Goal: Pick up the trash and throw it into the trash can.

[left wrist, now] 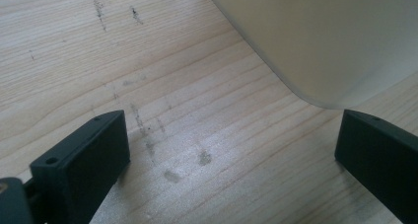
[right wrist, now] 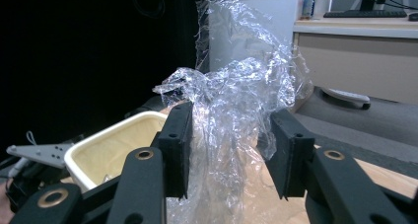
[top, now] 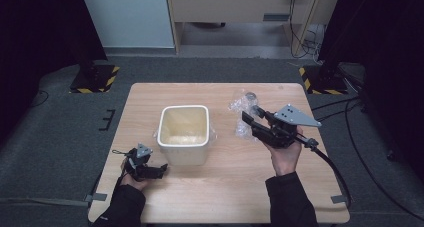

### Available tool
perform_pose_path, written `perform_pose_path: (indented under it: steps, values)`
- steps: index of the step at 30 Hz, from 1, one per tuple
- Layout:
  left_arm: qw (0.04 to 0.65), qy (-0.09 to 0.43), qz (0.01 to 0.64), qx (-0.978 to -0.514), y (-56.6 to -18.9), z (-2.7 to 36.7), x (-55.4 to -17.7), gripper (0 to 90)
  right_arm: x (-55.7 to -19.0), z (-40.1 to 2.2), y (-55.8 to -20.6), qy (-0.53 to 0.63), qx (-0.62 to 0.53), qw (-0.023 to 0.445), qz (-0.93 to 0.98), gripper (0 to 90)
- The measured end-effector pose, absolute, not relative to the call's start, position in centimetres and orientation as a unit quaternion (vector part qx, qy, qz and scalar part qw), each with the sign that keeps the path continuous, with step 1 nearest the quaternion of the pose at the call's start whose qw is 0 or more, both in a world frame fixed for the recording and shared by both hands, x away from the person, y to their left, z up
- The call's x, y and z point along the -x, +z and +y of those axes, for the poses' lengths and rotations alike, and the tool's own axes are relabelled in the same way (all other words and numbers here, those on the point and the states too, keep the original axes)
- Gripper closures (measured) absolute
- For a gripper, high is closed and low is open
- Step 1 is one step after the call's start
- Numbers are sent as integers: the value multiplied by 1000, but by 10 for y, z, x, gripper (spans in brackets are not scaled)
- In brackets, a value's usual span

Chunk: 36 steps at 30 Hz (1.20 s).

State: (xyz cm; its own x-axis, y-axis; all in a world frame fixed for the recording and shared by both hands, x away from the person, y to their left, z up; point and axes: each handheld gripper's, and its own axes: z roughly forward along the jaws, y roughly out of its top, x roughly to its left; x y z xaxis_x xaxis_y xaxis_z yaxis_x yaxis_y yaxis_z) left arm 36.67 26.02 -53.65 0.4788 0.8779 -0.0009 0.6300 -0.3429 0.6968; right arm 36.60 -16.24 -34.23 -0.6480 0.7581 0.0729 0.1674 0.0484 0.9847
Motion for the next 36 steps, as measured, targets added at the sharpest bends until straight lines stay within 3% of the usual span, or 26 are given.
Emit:
perform_pose_path:
  steps: [15,36]
  values:
    - [324,192,473,-797,-536,260,-367,0,-379,-126,-323,608,-317,241,687,572]
    - [323,192,473,-797,-536,260,-367,0,-400,-83,-334,617,-312,217,689,571]
